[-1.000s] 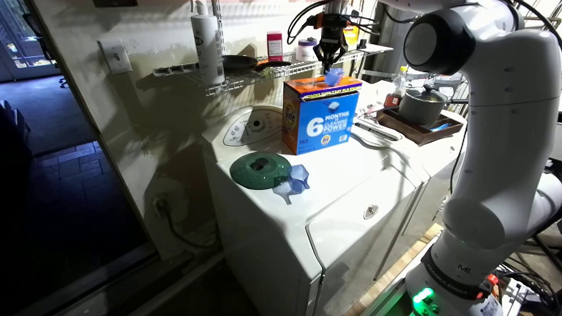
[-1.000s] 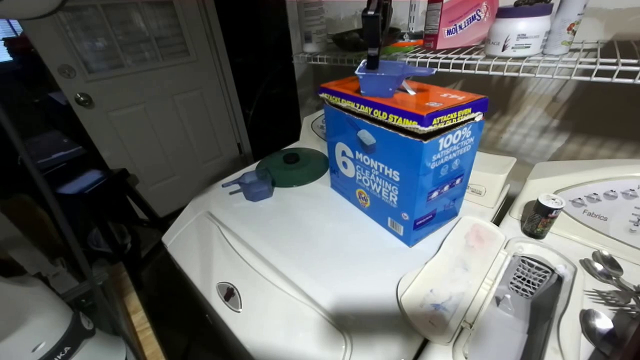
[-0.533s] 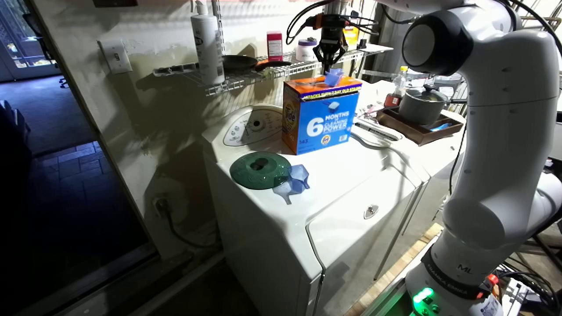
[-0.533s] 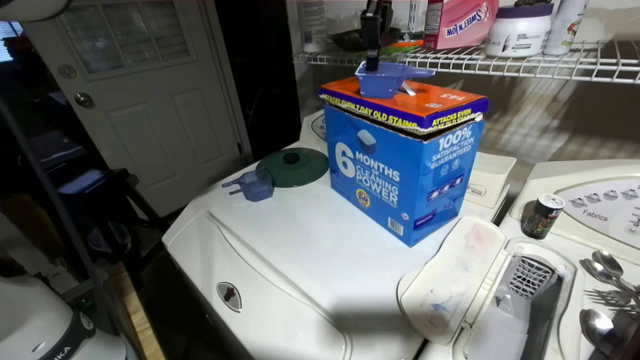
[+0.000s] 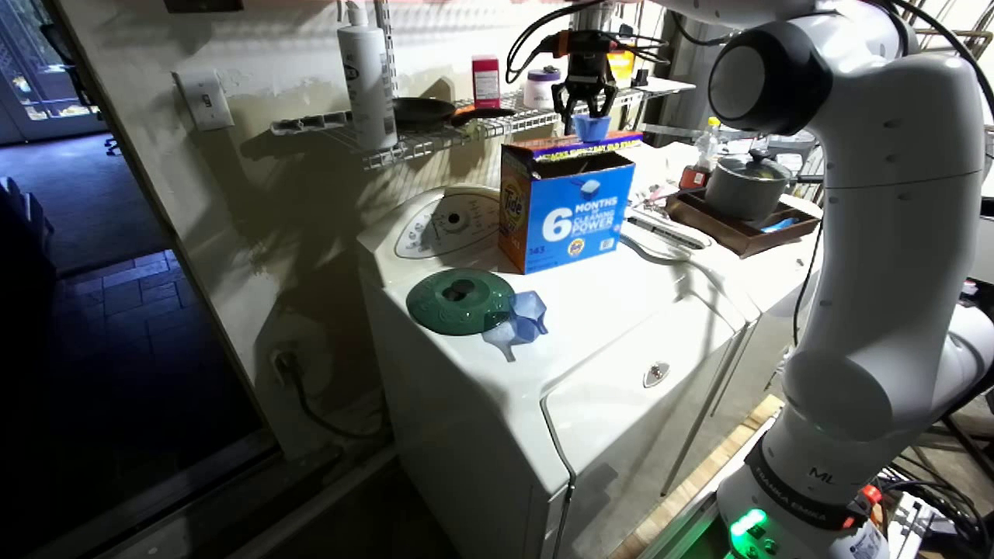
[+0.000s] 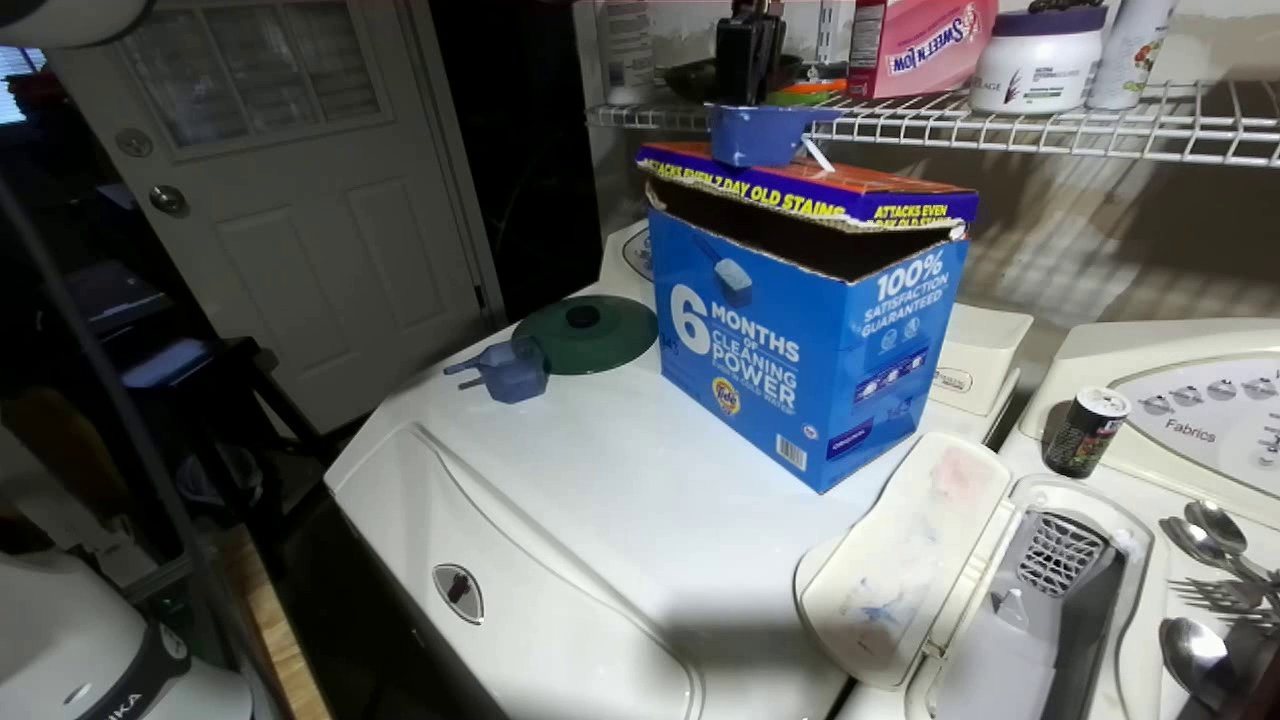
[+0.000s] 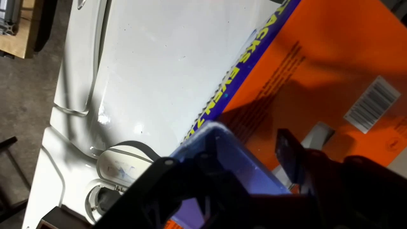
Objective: Close the lid of the blue box, then put the right blue object on the box
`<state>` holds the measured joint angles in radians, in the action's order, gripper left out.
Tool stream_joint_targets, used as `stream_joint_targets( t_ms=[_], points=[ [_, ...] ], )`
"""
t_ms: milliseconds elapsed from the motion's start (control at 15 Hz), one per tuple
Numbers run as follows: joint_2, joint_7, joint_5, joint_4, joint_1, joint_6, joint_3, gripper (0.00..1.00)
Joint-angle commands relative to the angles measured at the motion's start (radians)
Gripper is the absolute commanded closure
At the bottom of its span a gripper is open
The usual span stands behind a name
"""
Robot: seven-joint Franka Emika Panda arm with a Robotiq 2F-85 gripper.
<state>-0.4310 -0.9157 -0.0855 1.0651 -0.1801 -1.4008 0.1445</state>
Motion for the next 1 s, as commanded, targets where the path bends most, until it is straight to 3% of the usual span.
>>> stream_joint_targets(
  t_ms=[0,133,933],
  points=[
    [-0.010,-0.021,-0.003,-0.030,0.007,0.031,-0.003,0.16],
    [-0.007,-0.020,0.004,-0.029,0.013,0.030,-0.003,0.01],
    [-0.016,0.002,0.054,-0.060,0.050,0.045,0.001,0.00]
  ],
)
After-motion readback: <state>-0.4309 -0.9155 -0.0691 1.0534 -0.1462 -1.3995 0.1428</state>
